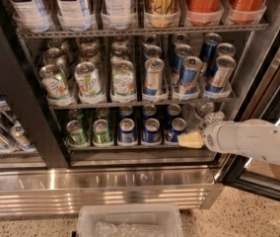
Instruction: Pick water bottle from bottom shelf of fridge
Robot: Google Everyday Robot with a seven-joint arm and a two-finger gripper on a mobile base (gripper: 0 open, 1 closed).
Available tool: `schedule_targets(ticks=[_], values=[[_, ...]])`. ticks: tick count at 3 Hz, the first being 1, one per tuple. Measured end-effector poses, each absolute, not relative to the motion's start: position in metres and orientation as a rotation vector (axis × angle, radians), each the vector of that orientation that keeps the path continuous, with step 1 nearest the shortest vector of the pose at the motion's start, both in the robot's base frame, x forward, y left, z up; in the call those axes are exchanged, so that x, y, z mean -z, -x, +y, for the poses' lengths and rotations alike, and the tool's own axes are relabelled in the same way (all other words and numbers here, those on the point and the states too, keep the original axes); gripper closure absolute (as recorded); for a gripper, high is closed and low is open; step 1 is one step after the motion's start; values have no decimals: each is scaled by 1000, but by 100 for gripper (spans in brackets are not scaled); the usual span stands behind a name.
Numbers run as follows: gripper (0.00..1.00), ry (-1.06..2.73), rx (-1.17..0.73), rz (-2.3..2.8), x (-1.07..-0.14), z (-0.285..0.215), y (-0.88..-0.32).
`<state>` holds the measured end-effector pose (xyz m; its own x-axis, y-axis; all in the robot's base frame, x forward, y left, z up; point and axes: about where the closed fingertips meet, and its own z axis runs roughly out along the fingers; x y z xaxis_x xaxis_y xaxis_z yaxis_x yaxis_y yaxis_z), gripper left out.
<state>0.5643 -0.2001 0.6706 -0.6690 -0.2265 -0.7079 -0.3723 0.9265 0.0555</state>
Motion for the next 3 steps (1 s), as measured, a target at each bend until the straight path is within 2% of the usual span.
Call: schedule_targets(ticks=[1, 2, 3], values=[[31, 398, -265, 2332, -670, -201, -562], [28, 373, -315, 2288, -677, -191, -582], [33, 377, -340, 2258, -686, -183, -597]])
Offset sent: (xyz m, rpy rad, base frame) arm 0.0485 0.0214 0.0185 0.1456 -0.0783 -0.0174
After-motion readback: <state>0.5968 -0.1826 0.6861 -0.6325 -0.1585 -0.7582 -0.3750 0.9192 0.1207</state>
